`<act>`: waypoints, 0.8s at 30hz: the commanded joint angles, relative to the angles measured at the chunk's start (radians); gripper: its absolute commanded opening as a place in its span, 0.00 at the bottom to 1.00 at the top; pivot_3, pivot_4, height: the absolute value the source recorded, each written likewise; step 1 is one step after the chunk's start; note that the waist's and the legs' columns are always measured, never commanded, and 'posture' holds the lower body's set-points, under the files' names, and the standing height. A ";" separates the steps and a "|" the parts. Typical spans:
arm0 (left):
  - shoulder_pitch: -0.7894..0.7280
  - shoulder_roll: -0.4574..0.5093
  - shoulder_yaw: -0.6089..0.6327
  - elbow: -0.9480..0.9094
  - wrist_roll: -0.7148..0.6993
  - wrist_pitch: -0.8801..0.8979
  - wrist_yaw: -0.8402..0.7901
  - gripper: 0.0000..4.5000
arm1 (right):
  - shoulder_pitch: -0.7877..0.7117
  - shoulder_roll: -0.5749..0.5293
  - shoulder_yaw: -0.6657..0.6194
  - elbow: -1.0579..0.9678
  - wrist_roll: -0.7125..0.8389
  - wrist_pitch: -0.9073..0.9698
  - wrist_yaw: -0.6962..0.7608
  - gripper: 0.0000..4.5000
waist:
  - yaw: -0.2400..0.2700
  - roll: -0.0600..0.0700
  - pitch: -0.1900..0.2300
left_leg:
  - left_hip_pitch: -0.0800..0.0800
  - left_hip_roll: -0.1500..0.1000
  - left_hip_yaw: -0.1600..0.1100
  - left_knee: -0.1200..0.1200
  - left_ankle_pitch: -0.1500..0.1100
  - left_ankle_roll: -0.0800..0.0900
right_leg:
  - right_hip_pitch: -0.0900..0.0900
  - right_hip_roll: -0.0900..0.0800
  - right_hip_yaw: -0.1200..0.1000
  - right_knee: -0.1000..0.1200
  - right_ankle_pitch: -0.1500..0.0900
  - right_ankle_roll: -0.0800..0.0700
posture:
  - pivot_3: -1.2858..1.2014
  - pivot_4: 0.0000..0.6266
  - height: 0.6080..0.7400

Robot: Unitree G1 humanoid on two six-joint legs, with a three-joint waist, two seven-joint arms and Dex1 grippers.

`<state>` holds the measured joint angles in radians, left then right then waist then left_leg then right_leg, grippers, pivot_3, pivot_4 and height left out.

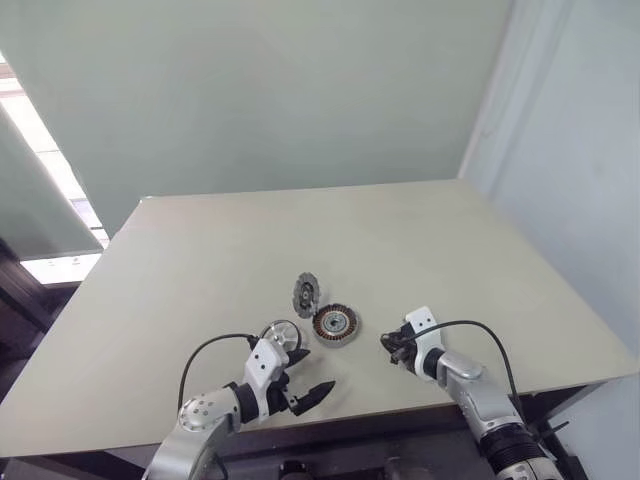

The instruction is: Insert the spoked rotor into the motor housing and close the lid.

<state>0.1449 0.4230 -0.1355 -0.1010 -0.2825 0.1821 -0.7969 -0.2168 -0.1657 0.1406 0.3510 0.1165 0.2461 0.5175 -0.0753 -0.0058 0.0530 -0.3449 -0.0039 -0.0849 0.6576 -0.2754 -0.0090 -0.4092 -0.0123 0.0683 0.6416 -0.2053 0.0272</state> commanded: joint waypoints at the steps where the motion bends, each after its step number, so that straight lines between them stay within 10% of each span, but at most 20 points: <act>1: -0.013 -0.002 0.007 -0.004 0.005 -0.025 0.000 1.00 | -0.022 0.014 -0.027 -0.020 0.013 -0.022 -0.015 0.18 | 0.000 0.000 0.000 | 0.000 0.000 0.000 0.000 0.000 0.000 | 0.000 0.000 0.000 0.000 0.000 0.000 | 0.52 0.00 1.00; 24: -0.029 -0.002 0.070 0.048 -0.002 -0.080 0.040 1.00 | -0.204 0.128 0.137 -0.105 -0.036 0.113 -0.018 0.18 | 0.001 0.002 0.001 | -0.001 0.000 -0.001 -0.002 0.000 0.000 | -0.001 0.000 0.000 0.000 0.000 0.000 | 0.52 0.00 1.00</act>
<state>0.1316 0.4222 -0.0918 -0.0407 -0.2837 0.1254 -0.7608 -0.3933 -0.0439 0.2748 0.2504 0.0935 0.3665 0.5022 -0.0744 -0.0041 0.0539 -0.3458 -0.0044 -0.0855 0.6560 -0.2753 -0.0090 -0.4106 -0.0127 0.0679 0.6413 -0.2053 0.0272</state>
